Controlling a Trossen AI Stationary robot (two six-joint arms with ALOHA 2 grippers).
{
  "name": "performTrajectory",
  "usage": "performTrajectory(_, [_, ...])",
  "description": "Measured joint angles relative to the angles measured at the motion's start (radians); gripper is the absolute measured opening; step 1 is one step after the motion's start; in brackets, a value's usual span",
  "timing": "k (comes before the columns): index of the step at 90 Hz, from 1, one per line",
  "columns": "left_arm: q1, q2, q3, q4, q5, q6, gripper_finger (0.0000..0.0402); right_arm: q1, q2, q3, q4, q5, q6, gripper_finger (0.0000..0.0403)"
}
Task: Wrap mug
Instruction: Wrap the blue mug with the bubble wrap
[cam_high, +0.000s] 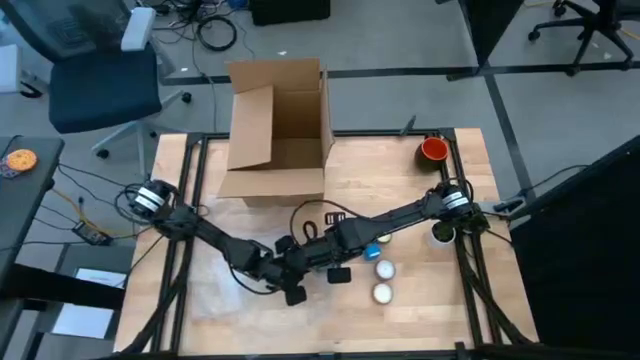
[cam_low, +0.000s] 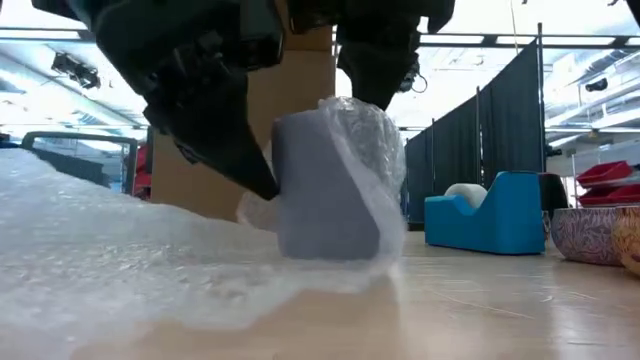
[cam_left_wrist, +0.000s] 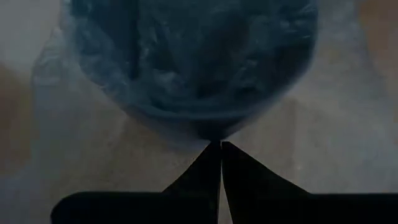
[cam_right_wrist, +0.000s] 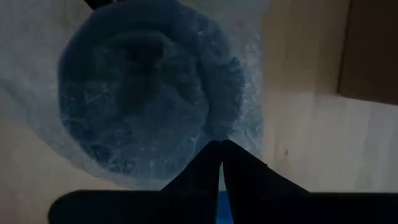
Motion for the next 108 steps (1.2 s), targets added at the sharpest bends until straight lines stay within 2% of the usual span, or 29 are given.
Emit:
performTrajectory(21, [0.0, 0.0, 0.0, 0.0, -0.002, 0.017, 0.0, 0.016, 0.011, 0.058, -0.041, -0.043, -0.012, 0.0])
performTrajectory(53, [-0.007, 0.0, 0.0, 0.002, -0.019, 0.088, 0.0, 0.019, 0.011, 0.059, -0.04, -0.043, -0.017, 0.0])
performTrajectory(79, [-0.008, 0.0, 0.0, -0.001, -0.022, 0.102, 0.0, 0.018, 0.007, -0.057, 0.063, -0.135, -0.016, 0.0])
performTrajectory(91, [-0.008, 0.005, -0.008, 0.006, -0.022, 0.114, 0.0, 0.019, 0.007, -0.063, 0.089, -0.146, -0.021, 0.0])
performTrajectory(108, [-0.008, 0.015, -0.008, 0.017, -0.022, 0.146, 0.0, 0.019, 0.009, 0.028, 0.037, -0.146, -0.049, 0.0])
